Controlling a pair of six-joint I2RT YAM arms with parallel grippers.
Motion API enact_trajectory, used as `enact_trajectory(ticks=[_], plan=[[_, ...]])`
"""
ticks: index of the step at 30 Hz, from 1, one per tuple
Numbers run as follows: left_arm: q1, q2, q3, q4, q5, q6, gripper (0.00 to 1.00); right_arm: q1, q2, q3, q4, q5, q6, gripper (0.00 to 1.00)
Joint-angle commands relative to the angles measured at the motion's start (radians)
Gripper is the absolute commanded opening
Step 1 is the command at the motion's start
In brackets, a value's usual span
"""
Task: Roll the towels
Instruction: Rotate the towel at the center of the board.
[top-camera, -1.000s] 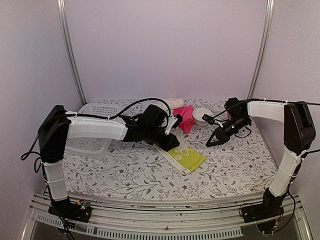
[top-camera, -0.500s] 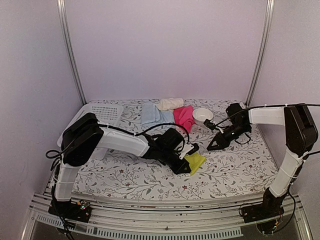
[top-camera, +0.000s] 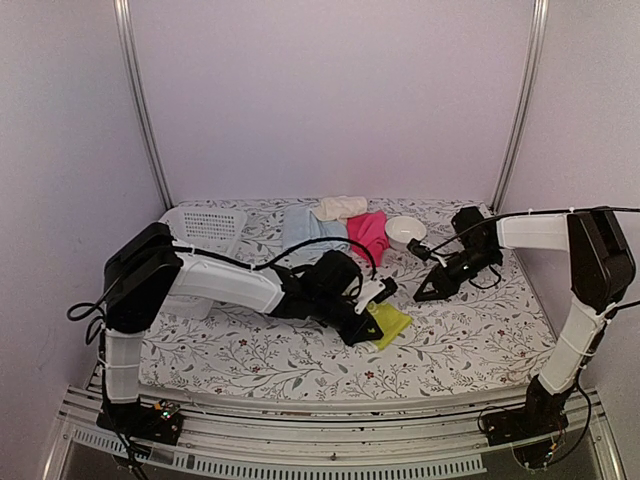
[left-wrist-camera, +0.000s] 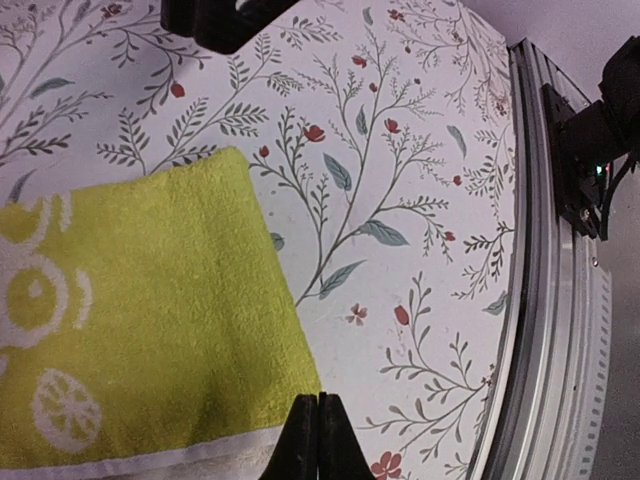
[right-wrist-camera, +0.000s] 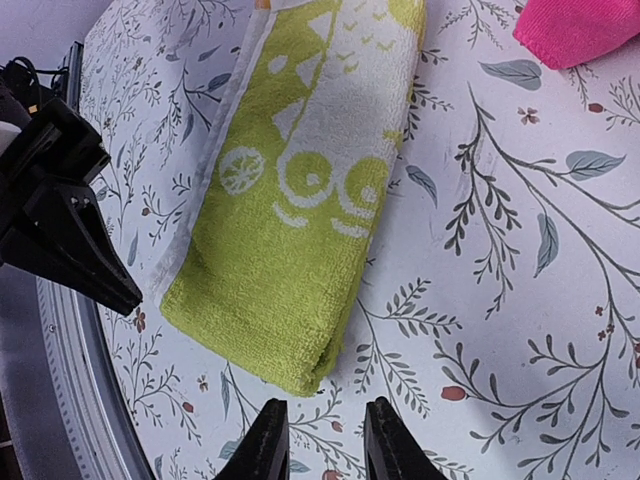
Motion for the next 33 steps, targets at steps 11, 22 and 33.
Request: enact_trajectory(ticks=[11,22,33], plan=[[-0.026,0.073,-0.120,0.050,0.049,-0.006,0.01,0.153,0.177,0.110,-0.131,-0.045,-0.021,0.24],[-0.021,-0.039,-0.214,0.015,-0.048,0.017,0.00,0.154,0.148,-0.037,-0.186,0.204,0.025,0.17],[0.000,-0.207,-0.263,-0.031,-0.107,0.063,0.02,0.176,-0.023,-0.013,-0.330,0.111,-0.066,0.27]])
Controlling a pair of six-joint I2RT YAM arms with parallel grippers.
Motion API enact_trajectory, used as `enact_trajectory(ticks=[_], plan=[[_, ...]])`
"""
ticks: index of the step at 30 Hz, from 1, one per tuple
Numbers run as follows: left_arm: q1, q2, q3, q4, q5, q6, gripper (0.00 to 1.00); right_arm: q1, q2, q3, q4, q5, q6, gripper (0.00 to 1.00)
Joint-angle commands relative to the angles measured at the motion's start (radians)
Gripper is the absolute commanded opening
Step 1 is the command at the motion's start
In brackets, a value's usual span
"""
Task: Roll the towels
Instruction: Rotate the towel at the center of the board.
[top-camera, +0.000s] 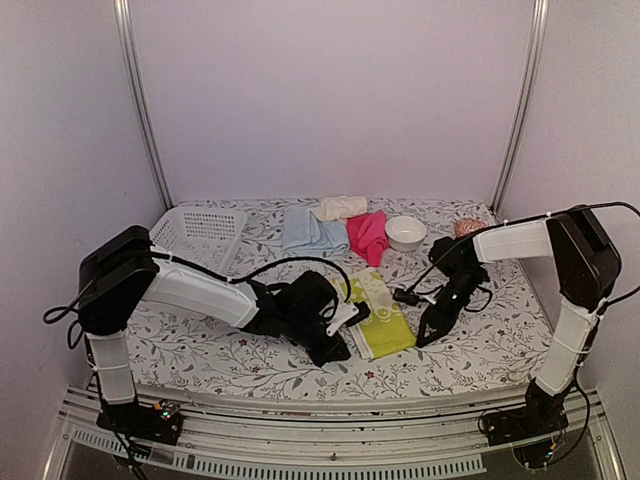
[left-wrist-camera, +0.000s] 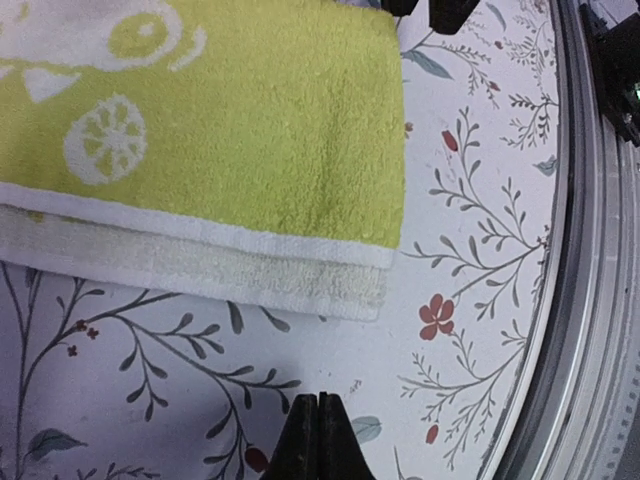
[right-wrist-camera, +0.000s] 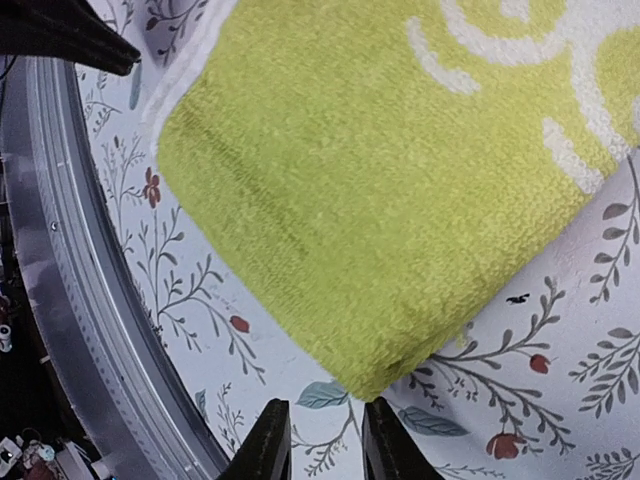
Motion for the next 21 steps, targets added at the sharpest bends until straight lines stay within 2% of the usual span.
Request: enact_trajectory(ticks=[1,6,9,16,21], plan=[[0.017,-0.096,-0.010,-0.019,-0.031,0.029,0.03,0.012,-0.111,0.043,-0.090,-0.026,-0.053,0.29],[0.076,-0.114,0.005,0.056,-0.069,-0.036,0.11,0.011,-0.134,0.100,-0.053,-0.077,-0.061,0.31],[0.140,-0.073,0.056,0.082,-0.089,-0.122,0.16,0.012,-0.082,0.114,0.007,-0.077,-0.056,0.27],[0.213,0.058,0.155,0.084,-0.122,-0.211,0.12,0.039,0.039,0.082,0.103,-0.022,-0.053,0.16],[0.216,0.027,0.098,0.129,-0.121,-0.222,0.12,0.151,0.020,-0.010,0.129,0.019,-0.036,0.16]])
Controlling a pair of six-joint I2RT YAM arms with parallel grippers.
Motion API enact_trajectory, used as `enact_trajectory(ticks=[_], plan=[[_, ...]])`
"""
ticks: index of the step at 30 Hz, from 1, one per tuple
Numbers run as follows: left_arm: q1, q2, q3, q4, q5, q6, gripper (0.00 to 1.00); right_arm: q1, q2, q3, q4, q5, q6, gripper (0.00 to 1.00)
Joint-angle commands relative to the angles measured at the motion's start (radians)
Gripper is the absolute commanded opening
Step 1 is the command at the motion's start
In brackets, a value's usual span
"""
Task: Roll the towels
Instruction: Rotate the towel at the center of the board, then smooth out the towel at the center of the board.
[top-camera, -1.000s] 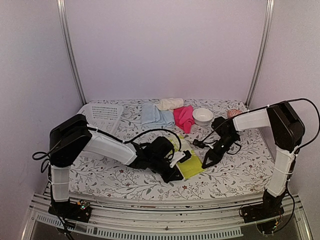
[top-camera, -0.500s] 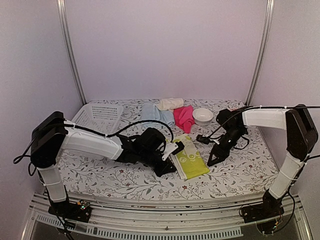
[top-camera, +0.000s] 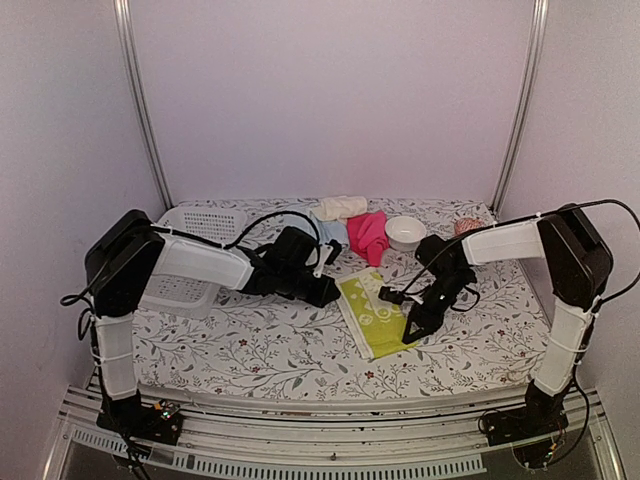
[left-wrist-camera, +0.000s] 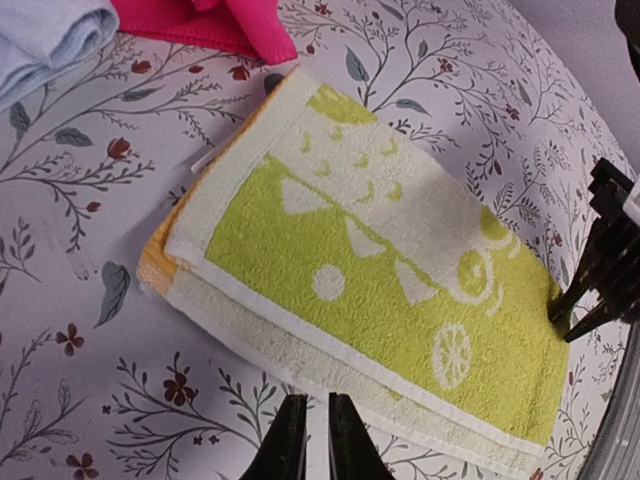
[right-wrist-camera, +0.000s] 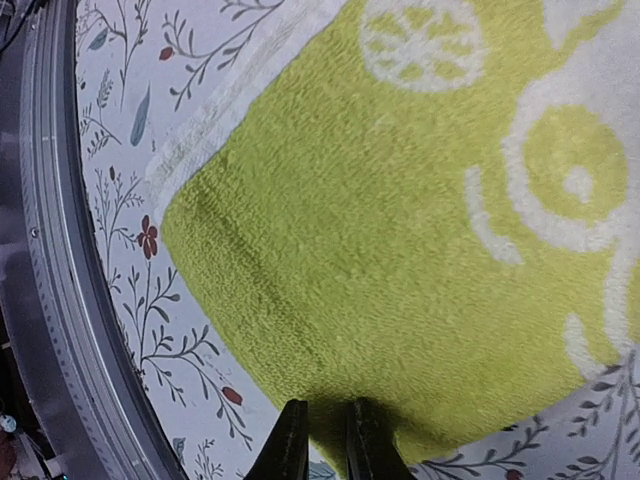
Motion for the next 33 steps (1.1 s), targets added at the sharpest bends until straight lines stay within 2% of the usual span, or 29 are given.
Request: enact_trajectory(ticks=[1,6,9,13,18,22,25,29,33], plan=[[-0.008,-0.034,-0.073,0.061,-0.009,-0.029,0.13,0.119,-0.016,-0.062,0.028,0.030,0.010,0.16],[-0.007,-0.129,-0.139,0.050,-0.038,-0.010,0.14,0.184,-0.026,-0.033,-0.009,-0.033,0.008,0.18],[-0.008,-0.159,-0.169,0.033,-0.042,0.004,0.16,0.181,-0.050,-0.052,-0.009,0.033,0.007,0.24],[-0.009,-0.195,-0.206,0.035,-0.035,0.024,0.18,0.125,-0.112,-0.069,-0.066,0.036,-0.029,0.28],[-0.046,-0.233,-0.237,0.090,0.023,0.068,0.18,0.053,-0.182,0.031,-0.111,-0.009,-0.052,0.28],[-0.127,-0.217,-0.258,0.178,0.074,0.117,0.15,-0.018,-0.114,0.160,-0.018,-0.061,0.038,0.20],[-0.187,-0.184,-0.247,0.225,0.138,0.132,0.10,-0.048,-0.014,0.240,0.048,-0.045,0.126,0.12],[-0.241,-0.131,-0.217,0.230,0.170,0.145,0.07,-0.049,0.111,0.313,0.032,-0.064,0.128,0.10],[-0.269,-0.068,-0.194,0.186,0.180,0.155,0.06,-0.049,0.188,0.324,0.048,-0.012,0.154,0.09]])
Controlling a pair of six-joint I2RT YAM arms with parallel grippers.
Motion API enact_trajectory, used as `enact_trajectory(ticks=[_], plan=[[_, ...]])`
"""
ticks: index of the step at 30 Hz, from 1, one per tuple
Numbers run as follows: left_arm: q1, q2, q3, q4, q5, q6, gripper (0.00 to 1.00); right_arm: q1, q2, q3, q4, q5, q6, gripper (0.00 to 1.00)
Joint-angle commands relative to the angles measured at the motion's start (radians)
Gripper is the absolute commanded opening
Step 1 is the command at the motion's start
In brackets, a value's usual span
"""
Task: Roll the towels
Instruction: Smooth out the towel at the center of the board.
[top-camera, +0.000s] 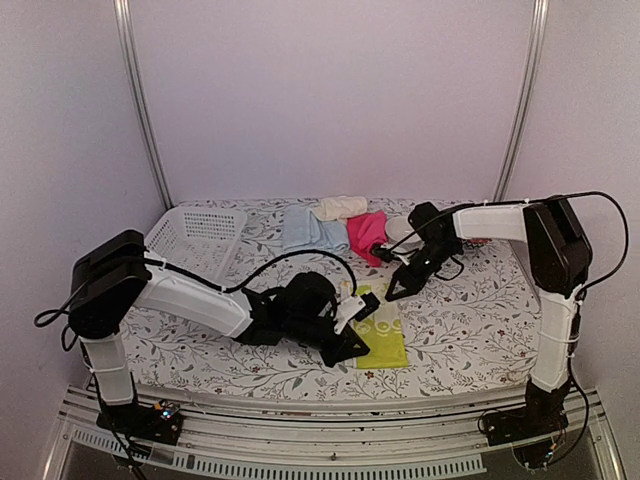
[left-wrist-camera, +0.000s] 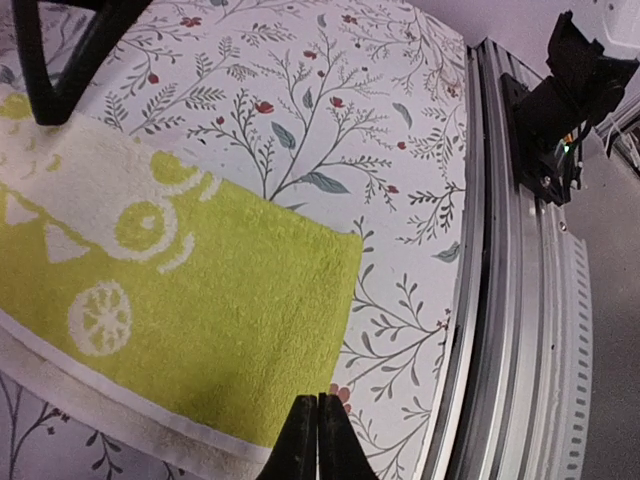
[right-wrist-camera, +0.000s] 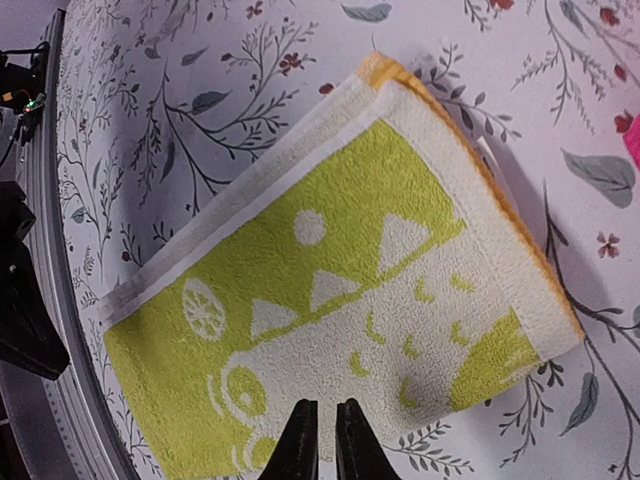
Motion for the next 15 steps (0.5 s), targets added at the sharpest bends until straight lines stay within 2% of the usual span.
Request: enact_trajectory(ticks=[1,6,15], plan=[[-0.026,0.072,0.027,-0.015,0.028,0.032,0.06,0.007,0.082,0.015,0.019,0.052,0.061,0.09],[-0.048,0.128,-0.007,-0.014,0.009,0.028,0.05,0.008,0.157,0.023,0.032,0.130,0.096,0.09],[-0.048,0.126,0.007,-0.064,0.002,0.040,0.06,0.008,0.167,0.058,0.007,0.088,0.090,0.11]])
